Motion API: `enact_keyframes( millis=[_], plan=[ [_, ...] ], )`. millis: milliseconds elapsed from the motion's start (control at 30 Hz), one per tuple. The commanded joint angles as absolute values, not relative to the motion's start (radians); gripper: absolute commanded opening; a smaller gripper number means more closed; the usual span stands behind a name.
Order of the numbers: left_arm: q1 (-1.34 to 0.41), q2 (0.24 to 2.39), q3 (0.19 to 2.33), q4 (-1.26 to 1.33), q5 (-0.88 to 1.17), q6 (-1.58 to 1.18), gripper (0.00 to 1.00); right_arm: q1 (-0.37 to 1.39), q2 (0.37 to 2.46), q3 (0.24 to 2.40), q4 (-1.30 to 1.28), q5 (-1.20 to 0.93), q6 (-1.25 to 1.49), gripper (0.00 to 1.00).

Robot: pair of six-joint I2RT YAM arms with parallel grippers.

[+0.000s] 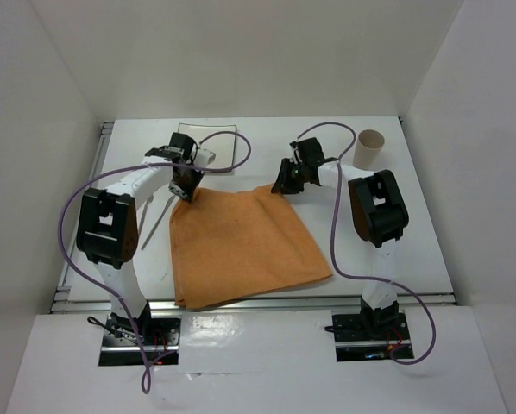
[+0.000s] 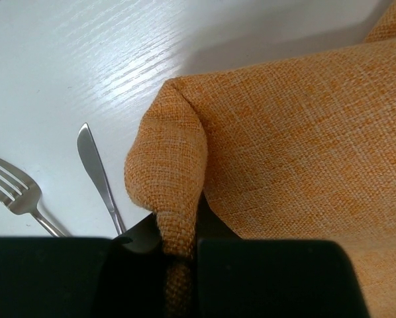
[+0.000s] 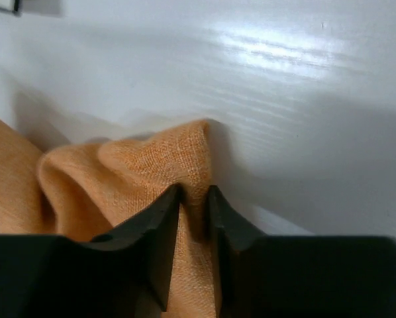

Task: Set the dinner table for one person

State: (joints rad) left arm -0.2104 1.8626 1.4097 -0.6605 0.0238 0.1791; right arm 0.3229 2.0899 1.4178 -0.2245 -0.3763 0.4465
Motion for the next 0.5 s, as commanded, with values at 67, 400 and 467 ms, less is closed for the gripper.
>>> enact_keyframes(
  millis=[67,400,467],
  plan=[
    [-0.199,1.821,1.431,-0.684,0.037,0.175,0.00,0.328,2.062,1.336,-0.158,-0.352,0.486,0.00],
    [-0.199,1.727,1.391,-0.663,0.008,0.227,0.00,0.328,1.467,1.036,-0.235,0.159,0.607,0.00],
    [-0.199,1.727,1.391,-0.663,0.008,0.227,0.00,0.328,1.320,0.964,-0.253,0.204,0.617,0.00]
  ],
)
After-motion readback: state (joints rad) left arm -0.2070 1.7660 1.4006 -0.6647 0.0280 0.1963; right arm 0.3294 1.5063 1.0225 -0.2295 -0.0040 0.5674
